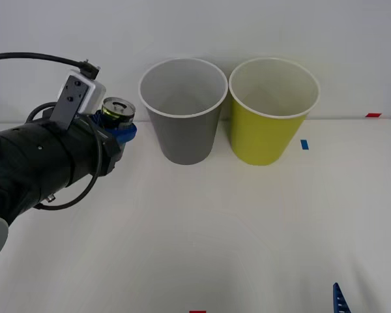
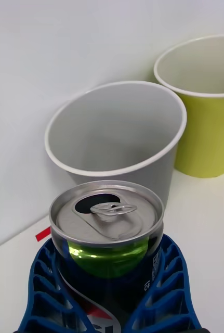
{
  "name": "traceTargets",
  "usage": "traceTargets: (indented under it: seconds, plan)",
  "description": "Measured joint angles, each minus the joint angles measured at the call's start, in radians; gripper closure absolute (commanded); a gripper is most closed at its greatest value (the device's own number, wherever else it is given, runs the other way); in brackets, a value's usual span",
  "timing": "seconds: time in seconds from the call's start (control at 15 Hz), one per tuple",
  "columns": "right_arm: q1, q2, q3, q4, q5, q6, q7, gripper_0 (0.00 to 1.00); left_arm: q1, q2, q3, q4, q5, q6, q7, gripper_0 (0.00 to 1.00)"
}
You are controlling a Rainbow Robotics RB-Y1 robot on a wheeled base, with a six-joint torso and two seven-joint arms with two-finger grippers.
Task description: Put cans in the gray bin and PET bottles in the light green bin.
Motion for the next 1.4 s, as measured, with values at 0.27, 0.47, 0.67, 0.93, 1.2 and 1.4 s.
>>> traceTargets:
  seconds: [0.27,0.47,0.67,0.93,1.2,1.4]
  plan:
    - [0.0,0.0,0.0,0.0,0.0,0.0,0.0,0.0,-0.158,-0.094,0.056,-0.002,-0.011,0.146,0.01,1.0]
    - [0.0,0.0,0.0,0.0,0.0,0.0,0.0,0.0,-0.23,-0.145,0.061,0.021,-0.063,0.157,0.031,1.0]
    - [0.0,0.0,0.0,0.0,0.0,0.0,0.0,0.0,-0.288,-0.168,0.061,0.105,-0.08,0.113,0.048,1.0]
    - [0.0,0.0,0.0,0.0,0.0,0.0,0.0,0.0,-0.367,-0.172,0.028,0.263,-0.097,-0.012,0.069,1.0]
    - [0.0,0.0,0.0,0.0,0.0,0.0,0.0,0.0,-0.425,-0.177,-0.034,0.41,-0.119,-0.172,0.096,1.0]
    - [0.0,0.0,0.0,0.0,0.0,0.0,0.0,0.0,-0.451,-0.185,-0.075,0.516,-0.12,-0.283,0.11,1.0]
